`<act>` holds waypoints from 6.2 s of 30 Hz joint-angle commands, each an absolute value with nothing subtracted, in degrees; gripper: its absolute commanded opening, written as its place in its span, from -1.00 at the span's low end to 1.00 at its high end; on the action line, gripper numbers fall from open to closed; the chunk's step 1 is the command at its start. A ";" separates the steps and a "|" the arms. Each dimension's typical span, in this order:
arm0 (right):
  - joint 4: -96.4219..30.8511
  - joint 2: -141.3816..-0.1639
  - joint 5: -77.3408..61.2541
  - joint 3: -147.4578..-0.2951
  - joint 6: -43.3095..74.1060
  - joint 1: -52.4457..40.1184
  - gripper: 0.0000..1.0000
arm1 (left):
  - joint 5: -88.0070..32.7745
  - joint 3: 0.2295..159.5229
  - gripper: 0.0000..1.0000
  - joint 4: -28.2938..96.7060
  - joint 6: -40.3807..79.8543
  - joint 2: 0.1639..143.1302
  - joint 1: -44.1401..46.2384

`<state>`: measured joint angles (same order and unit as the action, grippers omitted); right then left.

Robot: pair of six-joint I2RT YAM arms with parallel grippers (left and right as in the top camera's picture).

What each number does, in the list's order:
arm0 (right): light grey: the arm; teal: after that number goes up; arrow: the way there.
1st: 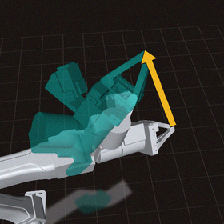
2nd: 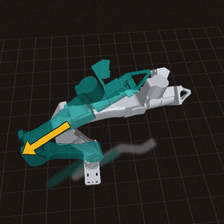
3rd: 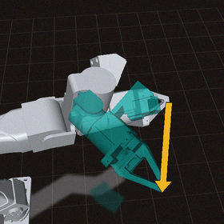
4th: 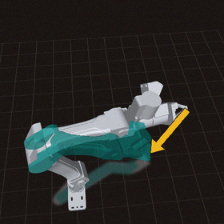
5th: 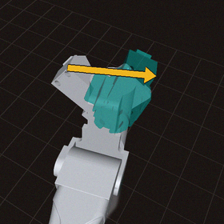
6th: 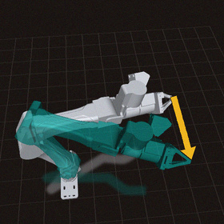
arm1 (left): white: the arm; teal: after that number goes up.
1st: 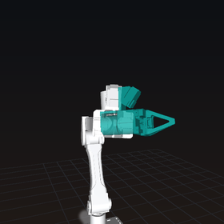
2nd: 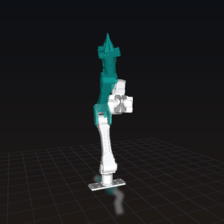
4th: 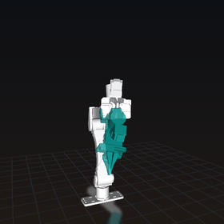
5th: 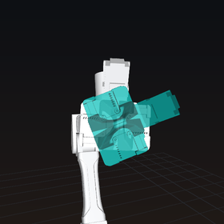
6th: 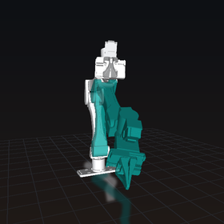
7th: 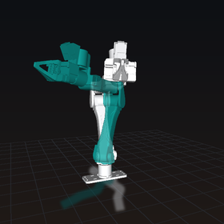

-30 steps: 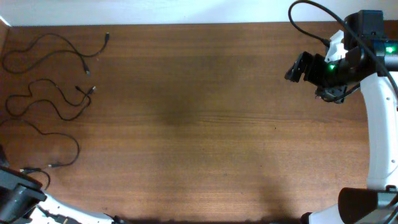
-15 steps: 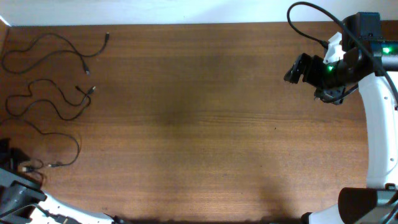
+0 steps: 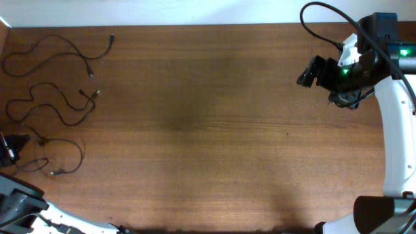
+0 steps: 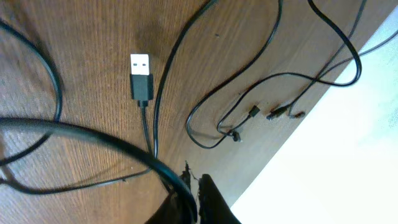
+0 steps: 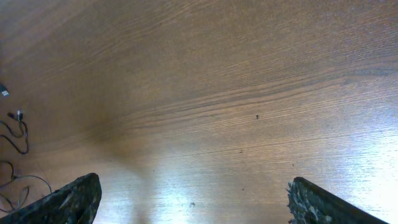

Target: Untangle cables

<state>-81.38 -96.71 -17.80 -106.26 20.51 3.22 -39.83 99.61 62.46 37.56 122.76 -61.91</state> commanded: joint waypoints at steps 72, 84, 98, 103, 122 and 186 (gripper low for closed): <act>-97.30 -57.71 -3.79 -107.53 13.74 -3.46 0.97 | -9.15 123.35 0.98 84.47 -0.05 107.13 10.13; -97.17 -56.84 -3.79 -95.72 13.91 -3.46 0.97 | -9.15 123.35 0.98 84.47 -0.05 107.13 10.13; -97.30 -57.39 -3.81 -95.72 13.91 -3.46 0.97 | -9.15 123.35 0.98 84.47 -0.05 107.13 10.13; -97.30 -57.39 -3.81 -95.72 13.91 -3.46 0.97 | -9.15 123.35 0.98 84.47 -0.05 107.13 10.13; -52.47 -31.40 -2.66 -56.82 -6.04 -3.25 0.97 | -9.15 123.35 0.98 84.47 -0.05 107.13 10.09; -7.01 -0.21 -0.60 -1.50 -1.26 3.25 0.97 | -9.15 123.35 0.98 84.47 -0.05 107.13 10.09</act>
